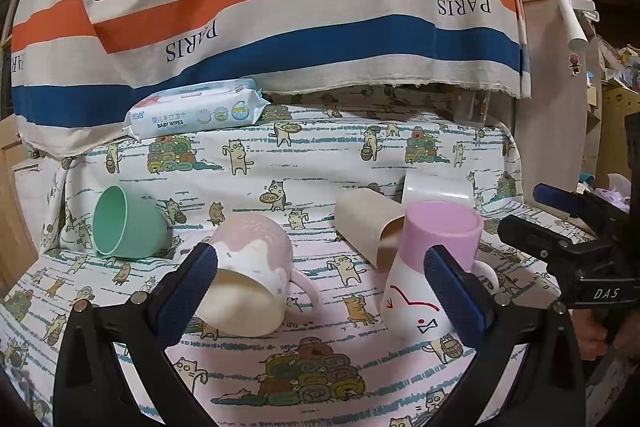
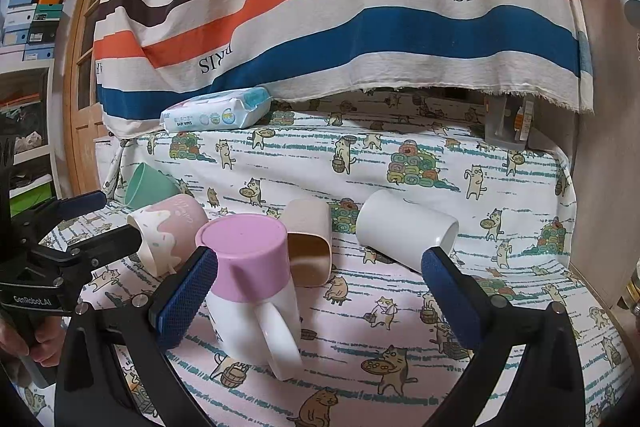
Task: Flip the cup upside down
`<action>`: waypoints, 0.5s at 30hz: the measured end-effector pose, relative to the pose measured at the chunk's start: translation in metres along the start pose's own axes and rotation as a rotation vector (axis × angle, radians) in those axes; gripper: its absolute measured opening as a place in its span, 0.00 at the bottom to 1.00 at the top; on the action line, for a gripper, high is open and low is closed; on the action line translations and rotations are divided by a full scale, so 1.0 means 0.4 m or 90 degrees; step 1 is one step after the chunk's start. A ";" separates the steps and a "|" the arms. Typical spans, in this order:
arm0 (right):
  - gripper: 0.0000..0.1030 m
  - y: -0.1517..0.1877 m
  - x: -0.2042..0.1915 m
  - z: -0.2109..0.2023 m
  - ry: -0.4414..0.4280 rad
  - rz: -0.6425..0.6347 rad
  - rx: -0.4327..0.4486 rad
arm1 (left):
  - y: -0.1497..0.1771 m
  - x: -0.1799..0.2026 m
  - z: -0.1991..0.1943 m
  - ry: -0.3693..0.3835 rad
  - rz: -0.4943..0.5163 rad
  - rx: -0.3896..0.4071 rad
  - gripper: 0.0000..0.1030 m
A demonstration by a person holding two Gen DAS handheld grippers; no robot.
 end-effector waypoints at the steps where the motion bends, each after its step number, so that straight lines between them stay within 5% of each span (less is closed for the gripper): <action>1: 1.00 0.001 0.000 0.000 0.000 0.000 -0.001 | 0.000 0.000 0.000 0.000 0.000 0.000 1.00; 15: 1.00 0.003 0.006 0.004 0.001 0.001 -0.002 | 0.000 -0.003 0.001 -0.003 0.000 0.001 1.00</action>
Point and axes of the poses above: each gripper's, at about its wrist camera, not at the fingertips, and z roughly the way its jaws point, x to its right, y to its underside, the point moved 9 cm from there along z, roughly the way its jaws point, and after that the axes turned 14 degrees about -z, right-handed, at the moved point
